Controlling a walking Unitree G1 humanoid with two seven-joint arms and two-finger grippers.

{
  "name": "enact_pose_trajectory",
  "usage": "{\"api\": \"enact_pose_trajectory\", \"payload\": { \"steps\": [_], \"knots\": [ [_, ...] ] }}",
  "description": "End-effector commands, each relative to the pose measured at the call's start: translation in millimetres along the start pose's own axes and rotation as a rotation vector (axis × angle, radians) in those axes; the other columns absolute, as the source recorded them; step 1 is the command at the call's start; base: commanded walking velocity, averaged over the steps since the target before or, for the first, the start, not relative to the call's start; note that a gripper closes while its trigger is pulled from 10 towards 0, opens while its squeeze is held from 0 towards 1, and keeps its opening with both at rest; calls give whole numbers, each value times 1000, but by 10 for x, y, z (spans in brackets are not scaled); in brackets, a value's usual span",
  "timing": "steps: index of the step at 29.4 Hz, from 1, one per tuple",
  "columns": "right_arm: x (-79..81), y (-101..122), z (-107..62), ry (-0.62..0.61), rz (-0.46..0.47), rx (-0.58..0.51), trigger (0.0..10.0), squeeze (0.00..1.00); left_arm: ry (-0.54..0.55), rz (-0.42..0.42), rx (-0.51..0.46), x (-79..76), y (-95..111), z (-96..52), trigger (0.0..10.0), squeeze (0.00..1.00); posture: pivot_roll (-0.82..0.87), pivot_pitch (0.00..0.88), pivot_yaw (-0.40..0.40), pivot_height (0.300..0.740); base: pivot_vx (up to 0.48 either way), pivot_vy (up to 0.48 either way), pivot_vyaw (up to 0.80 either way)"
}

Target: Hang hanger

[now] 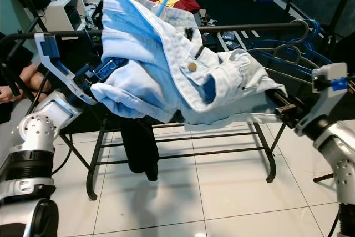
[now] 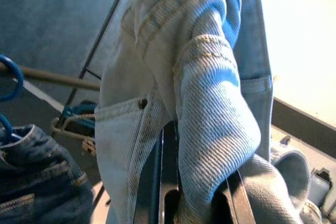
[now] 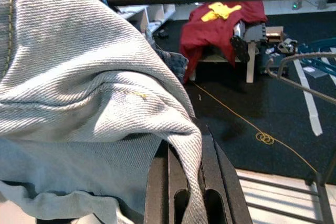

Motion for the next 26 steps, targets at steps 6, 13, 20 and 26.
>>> {"api": "enact_pose_trajectory", "payload": {
  "steps": [6,13,20,26],
  "knots": [
    [97,-146,35,23,-42,61,0,0,-34,18,-40,-99,140,20,10000,0,-45,60,29,740,0,0,0],
    [464,-545,121,100,10,169,8157,106,-139,-15,-42,-294,97,57,10000,0,-48,60,30,740,0,0,0],
    [859,-720,6,299,61,221,10000,1000,-172,32,25,-325,57,39,10000,0,-50,61,27,740,0,0,0],
    [831,-612,-127,352,54,207,10000,1000,-172,115,113,-317,25,-17,10000,0,-55,61,23,740,0,0,0]
  ]
}}
Point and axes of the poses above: a point about 5 cm out from each wrist's last joint towards the gripper, its own z axis pointing out of the wrist towards the gripper, its own y axis along the axis of the wrist's last joint, x = y × z, the point moved 4 cm from there along z, pointing out of the wrist towards the gripper, and after that the axes turned 5 degrees about -z, right-handed, at the moved point
